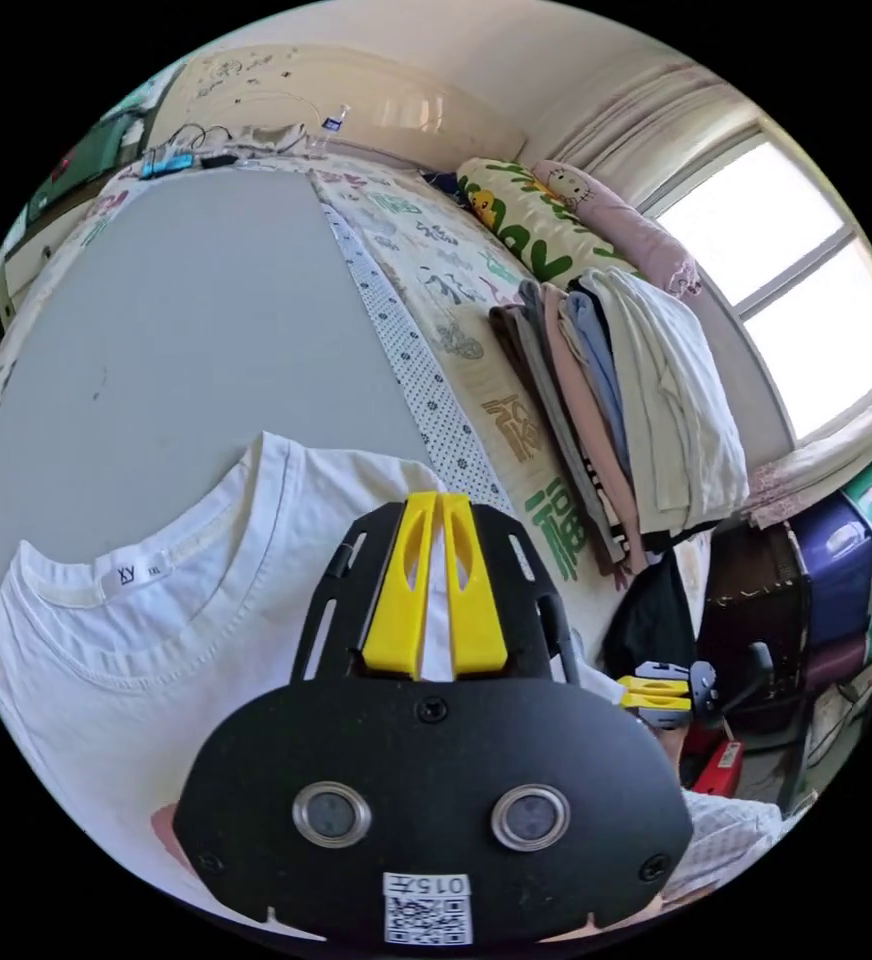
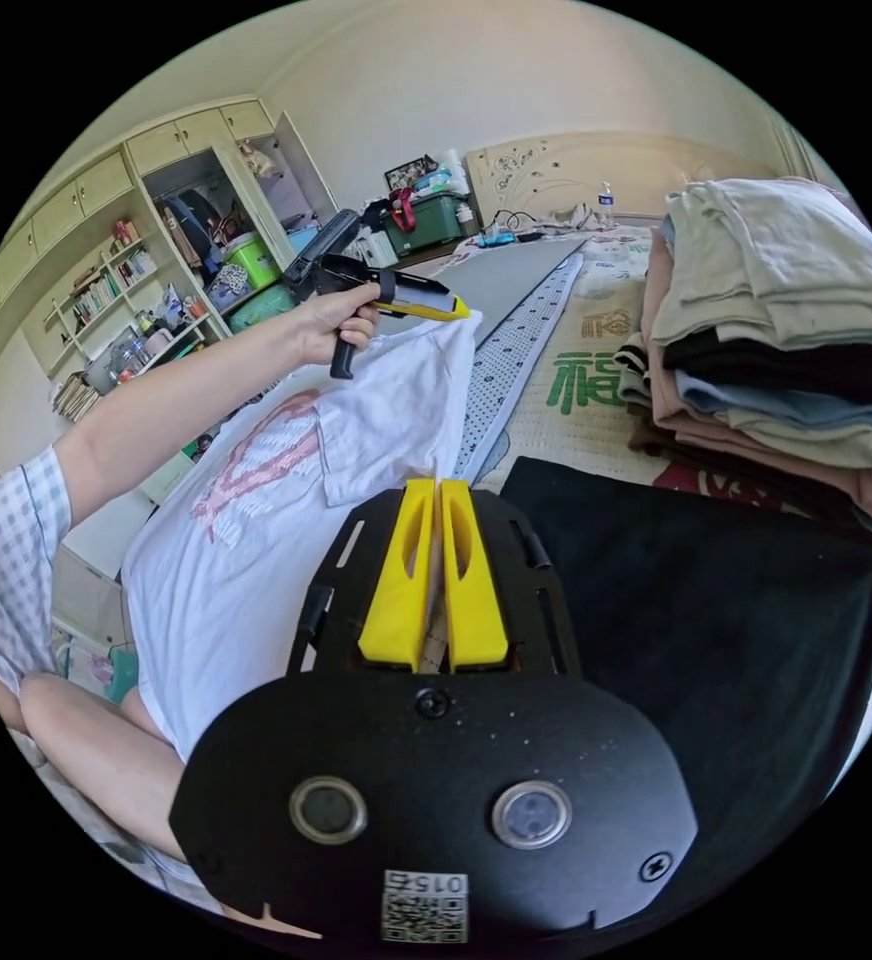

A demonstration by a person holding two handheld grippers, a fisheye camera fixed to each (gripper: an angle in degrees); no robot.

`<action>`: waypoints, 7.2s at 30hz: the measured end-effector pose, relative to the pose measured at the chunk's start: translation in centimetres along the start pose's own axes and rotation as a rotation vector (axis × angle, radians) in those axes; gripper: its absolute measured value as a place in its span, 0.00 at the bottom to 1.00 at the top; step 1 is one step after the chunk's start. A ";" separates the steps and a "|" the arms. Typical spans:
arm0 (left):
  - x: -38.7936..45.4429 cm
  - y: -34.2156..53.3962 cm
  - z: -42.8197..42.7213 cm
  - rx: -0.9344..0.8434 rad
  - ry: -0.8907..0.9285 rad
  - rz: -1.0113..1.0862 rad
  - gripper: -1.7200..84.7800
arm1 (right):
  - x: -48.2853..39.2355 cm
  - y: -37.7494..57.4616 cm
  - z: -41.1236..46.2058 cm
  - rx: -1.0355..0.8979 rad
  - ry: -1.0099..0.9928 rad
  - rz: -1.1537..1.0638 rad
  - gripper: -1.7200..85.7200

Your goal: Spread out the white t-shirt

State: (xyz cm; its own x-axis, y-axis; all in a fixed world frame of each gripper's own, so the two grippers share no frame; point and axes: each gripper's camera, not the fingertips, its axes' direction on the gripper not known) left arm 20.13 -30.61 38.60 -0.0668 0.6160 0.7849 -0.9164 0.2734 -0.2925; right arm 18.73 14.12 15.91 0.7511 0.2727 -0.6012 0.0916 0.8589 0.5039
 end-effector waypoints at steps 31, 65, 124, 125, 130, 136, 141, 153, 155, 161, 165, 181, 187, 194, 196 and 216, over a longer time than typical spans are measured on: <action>-8.6 19.8 -2.8 -0.183 0.045 0.106 0.03 | 22.0 3.5 -2.7 -0.193 0.106 -0.272 0.02; -0.3 81.5 -15.4 0.339 -0.231 0.064 0.01 | 27.5 33.0 -84.3 0.219 0.495 -0.159 0.02; -16.6 94.7 -43.7 0.887 -0.141 -0.481 0.09 | 49.7 20.9 -117.4 0.538 0.346 -0.533 0.01; -18.2 94.0 -44.5 0.924 -0.067 -0.515 0.09 | 48.5 15.9 -114.8 0.506 0.324 -0.538 0.01; -23.5 90.9 -43.9 1.207 0.192 -0.711 0.09 | 44.1 -4.7 -102.8 0.319 0.179 -0.492 0.01; -32.8 80.9 -39.1 1.101 0.346 -0.936 0.12 | 37.7 -30.5 -87.8 0.110 0.130 -0.477 0.01; -40.0 73.2 -35.3 1.000 0.341 -1.018 0.13 | 31.5 -51.3 -75.0 -0.046 0.123 -0.527 0.01; -46.6 62.3 -32.9 0.811 0.368 -1.065 0.01 | 5.6 -90.3 -32.2 -0.574 0.116 -0.758 0.12; -46.2 61.6 -33.4 0.812 0.358 -1.049 0.01 | 0.2 -93.5 -25.5 -0.656 0.230 -0.819 0.14; -45.6 60.2 -33.8 0.821 0.392 -1.040 0.01 | -9.0 -94.8 -15.7 -1.018 0.328 -0.957 0.19; -45.0 59.7 -33.6 0.830 0.411 -1.045 0.01 | -12.7 -94.2 -15.9 -0.989 0.541 -1.089 0.15; -33.1 51.7 -35.4 0.694 0.082 -0.381 0.01 | 17.3 -95.6 -58.3 -0.232 0.110 -0.391 0.01; -24.9 47.0 -31.7 0.423 -0.057 -0.040 0.02 | 39.2 -79.4 -65.4 -0.108 -0.016 -0.098 0.05; -20.7 45.0 -28.1 0.339 -0.146 -0.001 0.13 | 43.4 -72.9 -63.0 -0.249 -0.018 -0.174 0.14; -19.7 44.6 -27.1 0.311 -0.191 0.006 0.13 | 42.9 -71.1 -60.6 -0.341 0.014 -0.204 0.15; -12.4 45.1 -24.5 -0.029 -0.100 0.376 0.02 | 33.9 -57.3 -64.2 -0.501 0.307 -0.523 0.06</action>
State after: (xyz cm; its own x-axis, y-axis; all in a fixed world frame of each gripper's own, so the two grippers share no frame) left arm -10.65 -7.85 2.26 -0.4351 0.6029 0.6688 -0.8092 0.0639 -0.5841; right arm -3.02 2.01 -73.20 0.4709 -0.1764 -0.8644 0.0231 0.9819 -0.1879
